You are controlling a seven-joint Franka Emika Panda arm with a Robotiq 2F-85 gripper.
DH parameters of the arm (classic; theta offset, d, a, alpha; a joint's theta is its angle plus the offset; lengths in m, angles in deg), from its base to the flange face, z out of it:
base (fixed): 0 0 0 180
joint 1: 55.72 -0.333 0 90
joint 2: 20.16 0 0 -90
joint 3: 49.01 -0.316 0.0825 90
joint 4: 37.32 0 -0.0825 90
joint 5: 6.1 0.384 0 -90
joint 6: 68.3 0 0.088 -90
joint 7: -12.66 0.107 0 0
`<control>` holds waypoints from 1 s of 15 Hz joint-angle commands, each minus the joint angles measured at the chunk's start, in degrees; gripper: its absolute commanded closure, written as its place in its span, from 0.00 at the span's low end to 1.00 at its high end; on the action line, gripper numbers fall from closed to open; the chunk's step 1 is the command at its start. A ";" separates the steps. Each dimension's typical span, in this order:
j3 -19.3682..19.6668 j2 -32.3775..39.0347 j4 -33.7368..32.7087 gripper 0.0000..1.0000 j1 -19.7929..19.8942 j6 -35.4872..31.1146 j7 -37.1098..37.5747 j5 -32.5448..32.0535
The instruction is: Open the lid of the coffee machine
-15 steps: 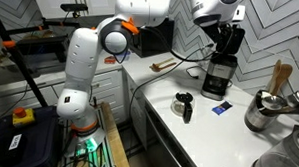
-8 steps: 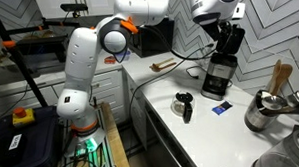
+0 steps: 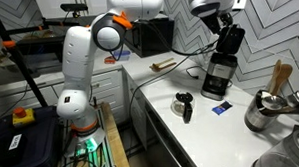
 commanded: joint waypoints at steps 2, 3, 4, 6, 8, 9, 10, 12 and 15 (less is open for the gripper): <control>2.62 -4.94 5.70 0.00 -1.69 -2.23 6.71 -7.78; 3.21 -5.88 6.68 0.00 -2.13 -2.31 8.44 -10.82; 3.68 -6.82 7.56 0.00 -2.47 -1.92 10.21 -13.95; 4.59 -9.00 10.00 0.00 -3.24 -0.94 13.81 -20.77; 4.98 -11.09 12.37 0.00 -3.66 -0.08 16.61 -26.49; 4.96 -12.03 13.55 0.00 -3.67 0.15 17.64 -28.50; 5.08 -13.02 14.81 0.00 -3.82 -0.21 19.61 -30.69; 4.91 -14.69 16.53 0.00 -3.82 0.32 23.58 -33.91; 4.43 -17.24 19.26 0.00 -3.96 -0.05 29.73 -37.98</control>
